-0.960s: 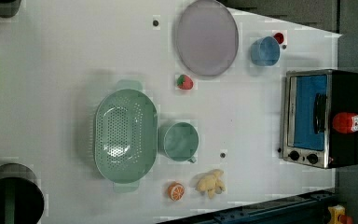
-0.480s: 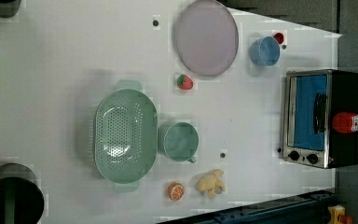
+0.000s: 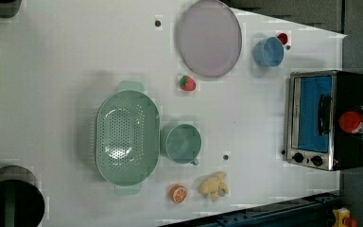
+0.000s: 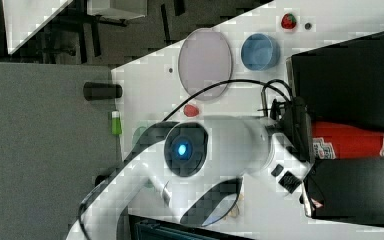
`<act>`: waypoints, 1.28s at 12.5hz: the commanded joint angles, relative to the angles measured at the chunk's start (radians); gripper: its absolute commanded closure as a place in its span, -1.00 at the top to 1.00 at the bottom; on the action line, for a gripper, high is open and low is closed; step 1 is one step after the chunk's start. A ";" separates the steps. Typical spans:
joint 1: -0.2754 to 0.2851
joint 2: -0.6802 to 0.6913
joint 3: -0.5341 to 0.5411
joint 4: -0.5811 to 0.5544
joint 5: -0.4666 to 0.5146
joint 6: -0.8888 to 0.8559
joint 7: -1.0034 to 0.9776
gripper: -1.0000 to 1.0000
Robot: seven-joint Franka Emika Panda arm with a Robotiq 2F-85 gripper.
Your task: Pick Ketchup from oven and place it on table.
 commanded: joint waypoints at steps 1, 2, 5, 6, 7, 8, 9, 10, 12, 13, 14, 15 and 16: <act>-0.006 -0.038 -0.002 -0.012 0.001 0.033 0.035 0.37; -0.003 -0.045 -0.001 -0.010 0.001 0.033 0.036 0.23; 0.012 -0.071 0.003 0.030 -0.006 -0.005 0.035 0.23; 0.043 -0.104 0.009 0.085 -0.020 -0.076 0.032 0.23; 0.066 -0.124 0.022 0.119 -0.044 -0.125 0.032 0.23; 0.091 -0.142 0.045 0.150 -0.065 -0.170 0.032 0.23; 0.141 -0.177 0.113 0.185 -0.074 -0.211 0.032 0.23; 0.165 -0.193 0.163 0.187 -0.074 -0.208 0.032 0.23; 0.200 -0.199 0.272 0.178 -0.074 -0.212 0.032 0.23; 0.209 -0.198 0.311 0.169 -0.074 -0.212 0.032 0.23; 0.226 -0.198 0.388 0.136 -0.074 -0.210 0.032 0.23; 0.232 -0.198 0.416 0.114 -0.074 -0.209 0.032 0.23; 0.237 -0.198 0.439 0.087 -0.074 -0.204 0.032 0.23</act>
